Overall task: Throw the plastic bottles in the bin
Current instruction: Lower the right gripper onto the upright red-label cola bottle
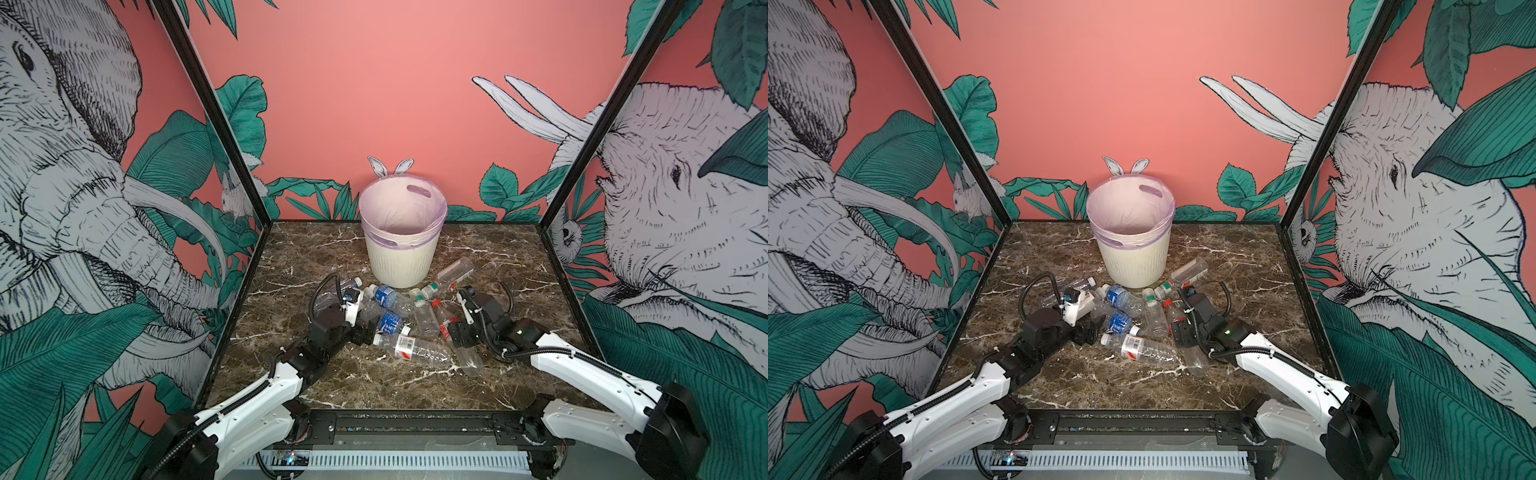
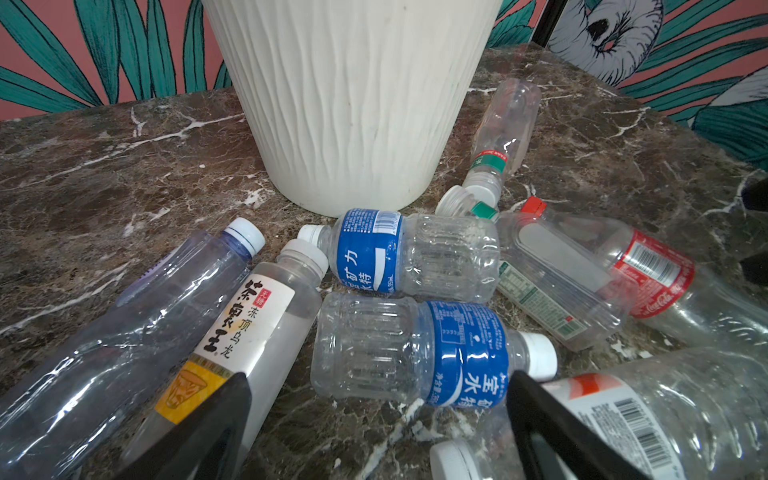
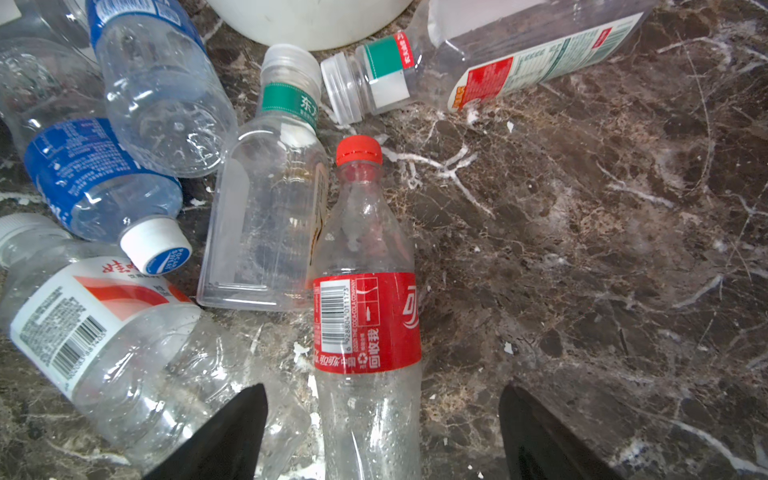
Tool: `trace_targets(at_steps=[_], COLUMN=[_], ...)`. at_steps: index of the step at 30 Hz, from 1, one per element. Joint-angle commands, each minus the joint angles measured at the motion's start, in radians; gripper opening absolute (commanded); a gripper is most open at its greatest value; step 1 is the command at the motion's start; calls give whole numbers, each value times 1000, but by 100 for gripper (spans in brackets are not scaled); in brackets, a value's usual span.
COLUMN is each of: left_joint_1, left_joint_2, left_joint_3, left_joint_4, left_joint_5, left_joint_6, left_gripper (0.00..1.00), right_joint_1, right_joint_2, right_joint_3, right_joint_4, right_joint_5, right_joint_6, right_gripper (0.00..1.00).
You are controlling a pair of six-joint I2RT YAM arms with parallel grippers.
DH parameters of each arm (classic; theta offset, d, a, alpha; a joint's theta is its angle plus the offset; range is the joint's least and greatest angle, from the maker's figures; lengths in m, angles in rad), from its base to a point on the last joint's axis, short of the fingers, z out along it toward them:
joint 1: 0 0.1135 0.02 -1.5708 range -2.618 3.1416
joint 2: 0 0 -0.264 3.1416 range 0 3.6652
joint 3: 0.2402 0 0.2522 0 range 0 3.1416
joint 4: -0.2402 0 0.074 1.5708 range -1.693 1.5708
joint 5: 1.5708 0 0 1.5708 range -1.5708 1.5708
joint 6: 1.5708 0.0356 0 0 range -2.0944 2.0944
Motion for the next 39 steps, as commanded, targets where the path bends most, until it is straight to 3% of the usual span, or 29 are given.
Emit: trace_targets(at_steps=[1, 14, 32, 39], left_joint_1=[-5, -6, -5, -5], left_joint_2=[1, 44, 69, 76], left_joint_3=[-25, -16, -1, 3], left_joint_4=[82, 104, 90, 91], left_joint_5=[12, 17, 18, 24], left_joint_6=[14, 3, 7, 5], left_gripper=[96, 96, 96, 96], right_joint_1=[18, 22, 19, 16], right_joint_2=[17, 123, 292, 320], right_joint_3=[-5, -39, 33, 37], right_joint_4=[-32, 6, 28, 34], right_joint_5=[4, 15, 54, 54], right_joint_6=[18, 35, 31, 38], right_gripper=[89, 83, 74, 75])
